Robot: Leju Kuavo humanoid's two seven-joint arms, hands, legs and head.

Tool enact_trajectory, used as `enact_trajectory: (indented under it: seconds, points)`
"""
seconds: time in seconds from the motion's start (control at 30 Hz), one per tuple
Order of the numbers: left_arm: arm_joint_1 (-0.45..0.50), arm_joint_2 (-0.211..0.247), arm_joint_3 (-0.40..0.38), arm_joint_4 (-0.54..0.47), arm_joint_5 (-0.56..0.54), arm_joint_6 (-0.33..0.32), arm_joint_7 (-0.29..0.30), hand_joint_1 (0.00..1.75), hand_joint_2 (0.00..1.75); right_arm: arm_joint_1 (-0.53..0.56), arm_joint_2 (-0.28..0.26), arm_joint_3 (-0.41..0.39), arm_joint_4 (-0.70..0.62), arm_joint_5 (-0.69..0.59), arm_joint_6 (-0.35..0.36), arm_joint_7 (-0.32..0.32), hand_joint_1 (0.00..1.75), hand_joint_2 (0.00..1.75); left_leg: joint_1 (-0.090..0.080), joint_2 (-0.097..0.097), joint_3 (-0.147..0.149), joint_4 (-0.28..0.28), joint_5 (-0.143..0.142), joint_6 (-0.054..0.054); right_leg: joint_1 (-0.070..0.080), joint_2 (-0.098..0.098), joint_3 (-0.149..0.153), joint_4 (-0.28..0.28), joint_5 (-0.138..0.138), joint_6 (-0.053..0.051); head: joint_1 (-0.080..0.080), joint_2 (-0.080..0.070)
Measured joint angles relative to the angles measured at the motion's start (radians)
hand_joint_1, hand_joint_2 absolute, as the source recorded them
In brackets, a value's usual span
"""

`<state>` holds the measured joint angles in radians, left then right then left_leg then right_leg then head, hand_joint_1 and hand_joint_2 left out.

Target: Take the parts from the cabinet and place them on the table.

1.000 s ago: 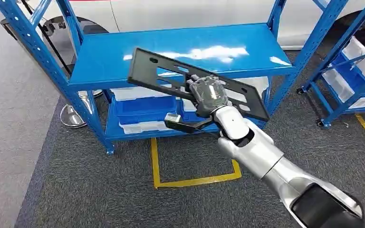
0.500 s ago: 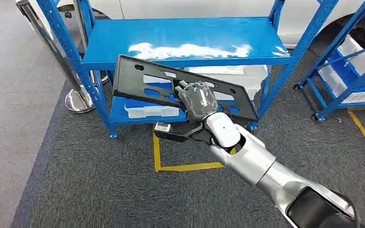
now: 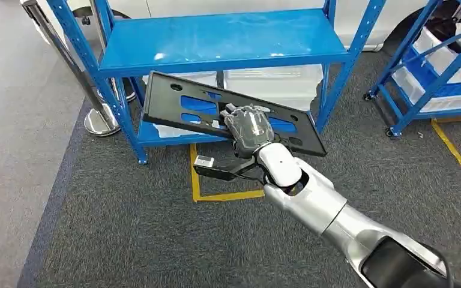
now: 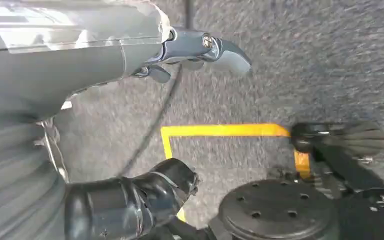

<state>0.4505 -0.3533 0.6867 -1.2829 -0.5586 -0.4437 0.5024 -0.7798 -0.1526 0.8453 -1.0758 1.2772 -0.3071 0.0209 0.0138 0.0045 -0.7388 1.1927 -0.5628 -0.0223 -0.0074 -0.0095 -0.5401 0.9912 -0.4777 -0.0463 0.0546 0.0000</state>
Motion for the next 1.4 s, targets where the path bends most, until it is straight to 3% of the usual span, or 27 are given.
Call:
enact_trajectory:
  seconds: [0.03, 0.07, 0.13, 0.17, 0.2, 0.23, 0.27, 0.33, 0.4, 0.5, 0.57, 0.6, 0.67, 0.7, 0.73, 0.87, 0.9, 0.97, 1.03, 1.07, 1.1, 1.17, 1.2, 1.23, 1.27, 1.33, 1.4]
  points:
    - [0.001, 0.000, -0.003, 0.000, 0.020, 0.012, -0.002, 0.00, 1.75, 0.004, -0.002, 0.000, 0.000, -0.003, 0.000, 0.003, 1.75, 1.75, 0.000, 0.000, -0.006, 0.068, -0.020, -0.003, 0.001, 0.000, -0.018, 0.003, 0.012, 0.000, 0.000, 0.000]
    - [0.009, 0.000, -0.013, -0.001, 0.040, 0.035, -0.001, 0.00, 1.75, 0.009, -0.011, -0.002, -0.002, -0.018, 0.001, 0.011, 1.75, 1.75, 0.000, 0.000, -0.003, 0.119, 0.001, -0.003, 0.003, 0.000, -0.038, 0.007, 0.019, 0.002, 0.000, 0.000]
    - [0.054, -0.003, -0.075, -0.029, 0.081, 0.075, -0.003, 0.00, 1.75, 0.023, -0.060, -0.008, -0.024, -0.066, 0.001, -0.001, 1.75, 1.75, 0.000, 0.000, 0.037, 0.128, 0.116, 0.002, 0.005, -0.001, -0.075, 0.022, 0.036, 0.009, 0.000, 0.000]
    - [0.078, -0.003, -0.121, -0.048, 0.105, 0.085, -0.005, 0.00, 1.75, 0.024, -0.093, -0.018, -0.036, -0.091, 0.003, -0.022, 1.75, 1.75, -0.001, -0.001, 0.080, 0.084, 0.143, 0.007, 0.005, -0.004, -0.089, 0.030, 0.040, 0.013, 0.000, 0.000]
    - [0.107, -0.003, -0.160, -0.067, 0.132, 0.099, -0.003, 0.00, 1.75, 0.025, -0.124, -0.032, -0.046, -0.110, 0.011, -0.041, 1.75, 1.75, -0.002, -0.002, 0.141, 0.008, 0.126, 0.015, 0.005, -0.006, -0.098, 0.039, 0.043, 0.017, -0.001, 0.000]
    - [0.138, -0.003, -0.196, -0.092, 0.159, 0.111, 0.003, 0.00, 1.75, 0.025, -0.148, -0.049, -0.062, -0.124, 0.025, -0.058, 1.75, 1.75, -0.004, -0.009, 0.221, -0.090, 0.067, 0.019, 0.007, -0.004, -0.110, 0.046, 0.046, 0.022, 0.000, 0.000]
    - [0.167, -0.005, -0.233, -0.122, 0.180, 0.119, 0.012, 0.00, 1.75, 0.024, -0.179, -0.070, -0.078, -0.134, 0.040, -0.070, 1.75, 1.75, -0.004, -0.023, 0.258, -0.166, 0.032, 0.017, 0.008, -0.005, -0.111, 0.054, 0.050, 0.027, 0.000, 0.000]
    - [0.207, -0.007, -0.290, -0.165, 0.218, 0.134, 0.037, 0.00, 1.75, 0.022, -0.205, -0.101, -0.108, -0.136, 0.064, -0.079, 1.75, 1.75, -0.010, -0.010, 0.255, -0.183, 0.018, 0.021, 0.007, 0.005, -0.124, 0.050, 0.071, 0.039, 0.000, 0.000]
    - [0.231, -0.011, -0.325, -0.191, 0.264, 0.169, 0.053, 0.00, 1.75, 0.029, -0.217, -0.106, -0.126, -0.127, 0.084, -0.078, 1.75, 1.75, 0.001, 0.011, 0.253, -0.199, 0.035, 0.048, 0.004, 0.017, -0.133, 0.057, 0.065, 0.049, 0.000, 0.000]
    - [0.256, -0.011, -0.365, -0.226, 0.299, 0.204, 0.067, 0.00, 1.75, 0.043, -0.224, -0.108, -0.147, -0.121, 0.084, -0.073, 1.75, 1.75, -0.001, 0.034, 0.237, -0.196, 0.048, 0.064, -0.004, 0.014, -0.202, 0.234, -0.055, 0.062, 0.001, 0.000]
    - [0.265, -0.011, -0.382, -0.241, 0.308, 0.212, 0.081, 0.00, 1.75, 0.055, -0.233, -0.108, -0.152, -0.121, 0.082, -0.072, 1.75, 1.75, -0.002, 0.044, 0.229, -0.191, 0.050, 0.064, -0.009, 0.013, -0.233, 0.338, -0.090, 0.070, 0.001, 0.000]
    - [0.265, -0.011, -0.391, -0.242, 0.309, 0.210, 0.089, 0.00, 1.75, 0.062, -0.237, -0.108, -0.152, -0.121, 0.079, -0.071, 1.75, 1.75, -0.002, 0.051, 0.226, -0.186, 0.050, 0.064, -0.012, 0.011, -0.216, 0.326, -0.074, 0.073, 0.001, 0.000]
    - [0.257, -0.011, -0.392, -0.240, 0.282, 0.168, 0.095, 0.00, 1.75, 0.069, -0.243, -0.108, -0.156, -0.114, 0.061, -0.071, 1.75, 1.75, 0.000, 0.064, 0.225, -0.176, 0.044, 0.055, -0.017, -0.006, -0.124, 0.176, 0.002, 0.074, 0.001, 0.000]
    - [0.251, -0.011, -0.391, -0.237, 0.266, 0.149, 0.097, 0.00, 1.75, 0.071, -0.244, -0.110, -0.160, -0.113, 0.051, -0.072, 1.75, 1.75, 0.000, 0.070, 0.226, -0.169, 0.038, 0.048, -0.017, -0.036, -0.082, 0.088, 0.020, 0.073, 0.001, 0.000]
    - [0.246, -0.011, -0.388, -0.233, 0.257, 0.140, 0.097, 0.00, 1.75, 0.073, -0.244, -0.111, -0.160, -0.111, 0.044, -0.072, 1.75, 1.75, -0.007, 0.076, 0.222, -0.168, 0.037, 0.043, 0.000, -0.070, -0.074, 0.082, 0.003, 0.070, 0.002, 0.000]
    - [0.231, -0.011, -0.381, -0.224, 0.244, 0.128, 0.098, 0.00, 1.75, 0.088, -0.246, -0.116, -0.163, -0.110, 0.038, -0.072, 1.75, 1.75, -0.012, 0.114, 0.224, -0.167, 0.035, 0.028, 0.003, -0.029, -0.087, 0.071, 0.011, 0.041, 0.001, 0.000]
    - [0.227, -0.011, -0.381, -0.222, 0.244, 0.134, 0.097, 0.00, 1.75, 0.090, -0.246, -0.117, -0.165, -0.109, 0.038, -0.072, 1.75, 1.75, -0.008, 0.106, 0.217, -0.160, 0.020, 0.020, -0.004, -0.020, -0.084, 0.062, 0.016, 0.030, 0.000, 0.000]
    - [0.225, -0.010, -0.372, -0.220, 0.256, 0.158, 0.097, 0.00, 1.75, 0.090, -0.238, -0.119, -0.172, -0.094, 0.042, -0.064, 1.75, 1.75, -0.003, 0.024, 0.179, -0.066, -0.044, 0.017, -0.004, -0.002, -0.087, 0.056, 0.023, 0.017, 0.000, 0.000]
    - [0.222, -0.010, -0.356, -0.217, 0.267, 0.171, 0.097, 0.00, 1.75, 0.092, -0.223, -0.118, -0.174, -0.077, 0.050, -0.054, 1.75, 1.75, -0.003, 0.004, 0.106, 0.085, -0.109, 0.015, -0.002, 0.023, -0.093, 0.056, 0.027, 0.011, 0.000, 0.000]
    - [0.220, -0.010, -0.348, -0.216, 0.275, 0.172, 0.100, 0.00, 1.75, 0.095, -0.209, -0.116, -0.175, -0.067, 0.062, -0.047, 1.75, 1.75, -0.003, 0.002, 0.077, 0.138, -0.115, 0.016, 0.002, 0.038, -0.094, 0.057, 0.029, 0.009, 0.000, 0.000]
    - [0.216, -0.010, -0.338, -0.215, 0.287, 0.171, 0.103, 0.00, 1.75, 0.096, -0.194, -0.113, -0.176, -0.058, 0.077, -0.040, 1.75, 1.75, -0.003, 0.001, 0.074, 0.139, -0.099, 0.019, 0.005, 0.050, -0.094, 0.057, 0.029, 0.008, 0.001, 0.000]
    - [0.198, -0.009, -0.290, -0.211, 0.282, 0.117, 0.108, 0.00, 1.75, 0.092, -0.152, -0.104, -0.176, -0.036, 0.119, -0.012, 1.75, 1.75, -0.007, -0.007, 0.121, 0.018, -0.008, 0.033, 0.012, 0.081, -0.093, 0.060, 0.031, 0.006, 0.001, 0.000]
    - [0.182, -0.009, -0.263, -0.208, 0.253, 0.066, 0.108, 0.00, 1.75, 0.085, -0.131, -0.100, -0.176, -0.032, 0.134, 0.000, 1.75, 1.75, -0.009, -0.030, 0.160, -0.073, 0.044, 0.045, 0.016, 0.095, -0.092, 0.061, 0.031, 0.005, 0.001, 0.000]
    - [0.165, -0.008, -0.221, -0.200, 0.209, -0.008, 0.104, 0.00, 1.75, 0.079, -0.105, -0.092, -0.175, -0.031, 0.144, 0.008, 1.75, 1.75, -0.009, -0.074, 0.182, -0.128, 0.055, 0.062, 0.012, 0.107, -0.093, 0.061, 0.033, 0.005, 0.001, 0.000]
    - [0.147, -0.005, -0.178, -0.186, 0.164, -0.071, 0.094, 0.00, 1.75, 0.068, -0.084, -0.083, -0.175, -0.031, 0.149, 0.013, 1.75, 1.75, -0.006, -0.088, 0.185, -0.138, 0.060, 0.064, 0.019, 0.116, -0.098, 0.064, 0.037, 0.011, 0.001, 0.000]
    - [0.119, -0.005, -0.111, -0.164, 0.124, -0.112, 0.071, 0.00, 1.75, 0.062, -0.062, -0.073, -0.174, -0.031, 0.152, 0.020, 1.75, 1.75, -0.011, -0.074, 0.195, -0.158, 0.058, 0.062, 0.003, 0.141, -0.109, 0.059, 0.048, 0.027, 0.000, 0.000]
    - [0.100, -0.006, -0.069, -0.153, 0.116, -0.108, 0.058, 0.00, 1.75, 0.064, -0.057, -0.070, -0.174, -0.032, 0.151, 0.021, 1.75, 1.75, 0.003, -0.052, 0.200, -0.190, 0.076, 0.060, 0.016, 0.145, -0.110, 0.047, 0.058, 0.038, -0.001, 0.000]
